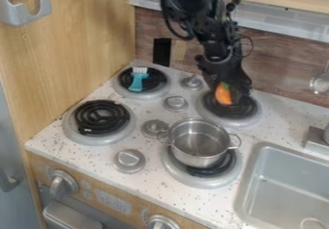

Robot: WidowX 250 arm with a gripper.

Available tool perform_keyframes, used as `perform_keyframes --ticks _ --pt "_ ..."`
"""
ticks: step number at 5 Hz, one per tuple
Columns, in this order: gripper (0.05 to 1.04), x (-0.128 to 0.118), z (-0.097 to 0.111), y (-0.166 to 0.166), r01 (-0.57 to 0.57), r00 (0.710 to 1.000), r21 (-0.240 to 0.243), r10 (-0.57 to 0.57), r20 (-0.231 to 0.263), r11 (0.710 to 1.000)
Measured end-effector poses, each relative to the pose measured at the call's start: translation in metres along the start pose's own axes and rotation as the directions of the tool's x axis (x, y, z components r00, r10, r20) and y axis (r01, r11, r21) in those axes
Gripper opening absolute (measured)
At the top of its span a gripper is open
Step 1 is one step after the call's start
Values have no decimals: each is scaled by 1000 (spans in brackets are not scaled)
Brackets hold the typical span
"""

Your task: Put the carrot in the silver pot

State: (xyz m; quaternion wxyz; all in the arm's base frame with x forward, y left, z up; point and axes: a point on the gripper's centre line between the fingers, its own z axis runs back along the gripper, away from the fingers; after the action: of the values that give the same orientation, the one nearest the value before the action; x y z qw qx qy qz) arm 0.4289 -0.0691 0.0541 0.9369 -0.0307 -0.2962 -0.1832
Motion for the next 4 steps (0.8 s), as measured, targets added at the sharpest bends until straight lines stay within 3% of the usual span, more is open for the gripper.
perform_keyframes --ticks 1,2,3,4 --pt "662 -31 16 -13 7 999 -40 -9 -54 999" --pt "662 -55 19 -17 7 992 -43 -13 -129 999" --pt "662 -63 20 -16 9 985 -42 -16 -172 999" --pt "662 -85 2 -16 -12 966 -42 0 -260 999"
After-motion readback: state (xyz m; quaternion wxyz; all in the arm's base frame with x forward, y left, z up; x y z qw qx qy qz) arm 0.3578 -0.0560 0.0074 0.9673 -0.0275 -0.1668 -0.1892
